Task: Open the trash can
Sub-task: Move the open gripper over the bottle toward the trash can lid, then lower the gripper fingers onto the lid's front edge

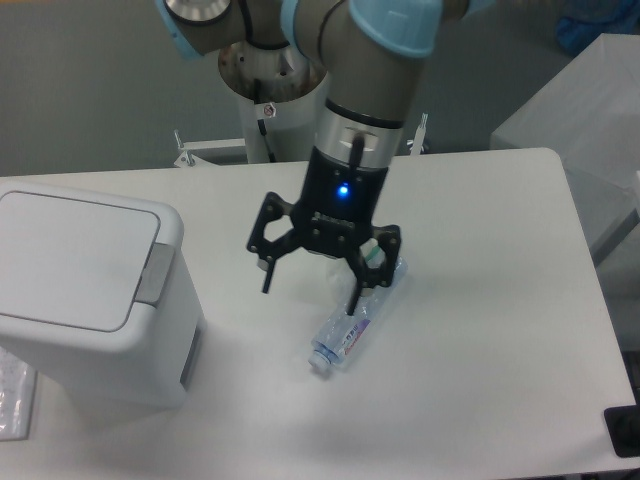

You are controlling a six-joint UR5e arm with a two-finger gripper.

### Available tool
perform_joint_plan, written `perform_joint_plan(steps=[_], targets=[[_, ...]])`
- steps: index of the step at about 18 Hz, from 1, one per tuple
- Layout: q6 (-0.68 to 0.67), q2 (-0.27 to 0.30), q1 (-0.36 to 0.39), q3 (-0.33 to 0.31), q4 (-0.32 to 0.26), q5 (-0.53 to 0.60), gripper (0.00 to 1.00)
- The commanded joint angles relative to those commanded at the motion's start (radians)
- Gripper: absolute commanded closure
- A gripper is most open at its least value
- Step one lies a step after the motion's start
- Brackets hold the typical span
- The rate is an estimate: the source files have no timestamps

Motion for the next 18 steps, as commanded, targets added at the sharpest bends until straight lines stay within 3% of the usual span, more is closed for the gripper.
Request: perform_joint_plan(steps=[12, 18], targets=[[-0.095, 0.025, -0.043, -0.003, 0.002, -0.002, 0.0], [-0.138, 0.034, -0.058, -0.043, 0.003, 0.006, 0.0]])
